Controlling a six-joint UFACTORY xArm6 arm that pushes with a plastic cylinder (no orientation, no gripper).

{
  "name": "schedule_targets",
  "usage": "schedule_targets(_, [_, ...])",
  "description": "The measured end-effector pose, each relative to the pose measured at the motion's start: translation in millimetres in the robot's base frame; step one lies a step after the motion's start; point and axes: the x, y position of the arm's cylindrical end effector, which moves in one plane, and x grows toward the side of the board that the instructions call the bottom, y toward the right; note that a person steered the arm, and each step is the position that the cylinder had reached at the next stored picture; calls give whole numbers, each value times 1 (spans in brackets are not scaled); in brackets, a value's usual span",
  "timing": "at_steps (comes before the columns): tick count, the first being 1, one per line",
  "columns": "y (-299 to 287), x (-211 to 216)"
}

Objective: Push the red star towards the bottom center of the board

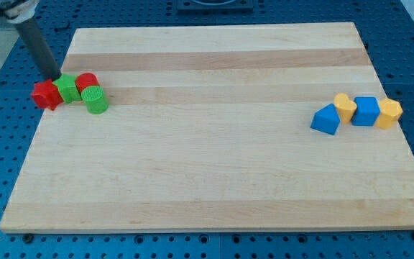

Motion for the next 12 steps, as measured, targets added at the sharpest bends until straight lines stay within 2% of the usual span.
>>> schedule_targets(4, [2, 92])
schedule_targets(8, [64, 189])
schedule_targets(10, [116, 214])
schedule_targets(12, [158, 217])
